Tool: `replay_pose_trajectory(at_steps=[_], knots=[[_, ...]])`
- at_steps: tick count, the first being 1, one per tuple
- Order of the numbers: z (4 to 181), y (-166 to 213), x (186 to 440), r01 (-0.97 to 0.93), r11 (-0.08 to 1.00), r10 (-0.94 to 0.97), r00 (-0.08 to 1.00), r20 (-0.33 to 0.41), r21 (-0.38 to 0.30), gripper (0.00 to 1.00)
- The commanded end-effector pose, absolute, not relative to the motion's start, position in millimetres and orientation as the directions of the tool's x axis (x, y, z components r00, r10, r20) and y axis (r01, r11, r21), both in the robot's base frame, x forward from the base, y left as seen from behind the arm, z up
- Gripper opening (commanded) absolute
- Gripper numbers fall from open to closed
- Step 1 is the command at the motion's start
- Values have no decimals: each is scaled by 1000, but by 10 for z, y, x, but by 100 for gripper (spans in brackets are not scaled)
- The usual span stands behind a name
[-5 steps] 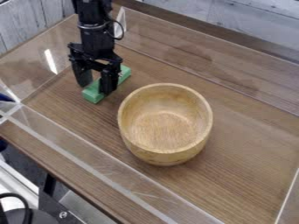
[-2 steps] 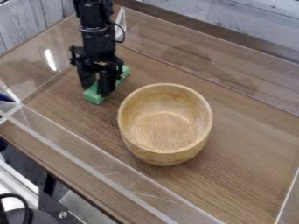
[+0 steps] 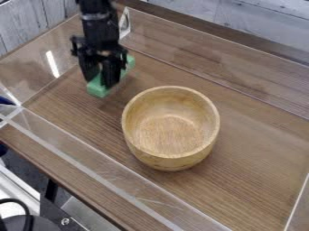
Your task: Put the green block in the brown bowl
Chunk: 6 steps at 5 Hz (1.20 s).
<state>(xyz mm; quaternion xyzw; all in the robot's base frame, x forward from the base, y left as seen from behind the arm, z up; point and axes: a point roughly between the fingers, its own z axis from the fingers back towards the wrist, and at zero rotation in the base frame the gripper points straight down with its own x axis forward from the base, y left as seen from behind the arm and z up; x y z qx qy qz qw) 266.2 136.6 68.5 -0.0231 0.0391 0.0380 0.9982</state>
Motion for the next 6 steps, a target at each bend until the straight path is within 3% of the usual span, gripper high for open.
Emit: replay_pose_trajectory(at_steps=[1, 2, 3, 4, 6], knots=[[1274, 1313, 2786, -69, 998, 69, 996, 58, -8, 0], [1601, 1124, 2797, -38, 999, 41, 994, 103, -30, 0], [1696, 881, 2784, 16, 999, -10, 995, 104, -50, 0], [1697, 626, 2715, 76, 995, -70, 993, 92, -65, 0], [1487, 255, 2451, 184, 980, -182, 983, 28, -74, 0]])
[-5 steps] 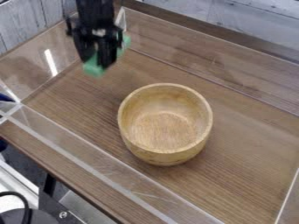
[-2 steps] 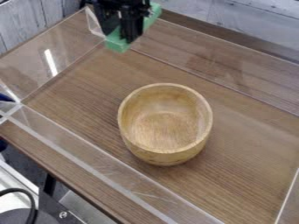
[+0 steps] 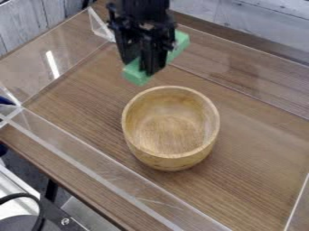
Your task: Put the green block in the brown bowl
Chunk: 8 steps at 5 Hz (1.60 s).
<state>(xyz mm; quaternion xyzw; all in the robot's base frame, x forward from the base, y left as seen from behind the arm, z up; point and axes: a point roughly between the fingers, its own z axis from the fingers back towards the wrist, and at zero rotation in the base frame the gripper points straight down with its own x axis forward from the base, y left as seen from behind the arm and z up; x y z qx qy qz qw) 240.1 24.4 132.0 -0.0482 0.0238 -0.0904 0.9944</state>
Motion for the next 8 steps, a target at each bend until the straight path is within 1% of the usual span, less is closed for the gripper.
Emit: replay_pose_trajectory(at_steps=[1, 2, 3, 4, 5, 8], knots=[[1282, 195, 2327, 210, 975, -211, 977, -19, -70, 0], [1056, 173, 2211, 227, 972, -231, 972, -50, -60, 0], [930, 210, 2274, 217, 975, -220, 973, -64, -54, 0], [856, 229, 2284, 209, 977, -212, 974, -78, -51, 0], [818, 241, 2287, 203, 978, -207, 975, -82, -48, 0], [699, 95, 2286, 238, 969, -244, 965, -97, -61, 0]])
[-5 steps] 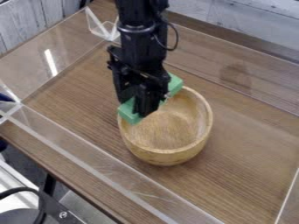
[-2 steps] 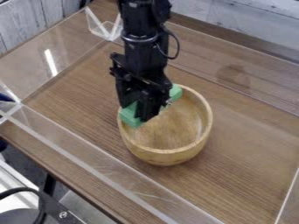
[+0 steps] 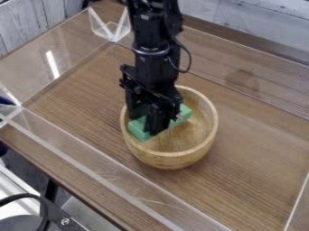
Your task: Put the green block in the brown bowl
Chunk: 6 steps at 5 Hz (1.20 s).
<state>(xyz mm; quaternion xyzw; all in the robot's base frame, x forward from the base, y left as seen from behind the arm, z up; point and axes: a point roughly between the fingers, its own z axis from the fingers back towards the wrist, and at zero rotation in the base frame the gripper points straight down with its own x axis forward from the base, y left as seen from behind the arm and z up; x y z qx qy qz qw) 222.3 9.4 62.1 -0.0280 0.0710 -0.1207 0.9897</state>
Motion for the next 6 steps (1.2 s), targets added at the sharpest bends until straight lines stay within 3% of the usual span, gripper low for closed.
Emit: replay_pose_trajectory(at_steps=[1, 3, 4, 6], knots=[[652, 43, 2296, 251, 966, -256, 961, -104, -64, 0], [630, -10, 2333, 261, 963, -267, 958, -103, -66, 0], [690, -10, 2338, 258, 964, -263, 960, -98, -68, 100], [991, 37, 2353, 240, 969, -243, 970, -32, -61, 100]])
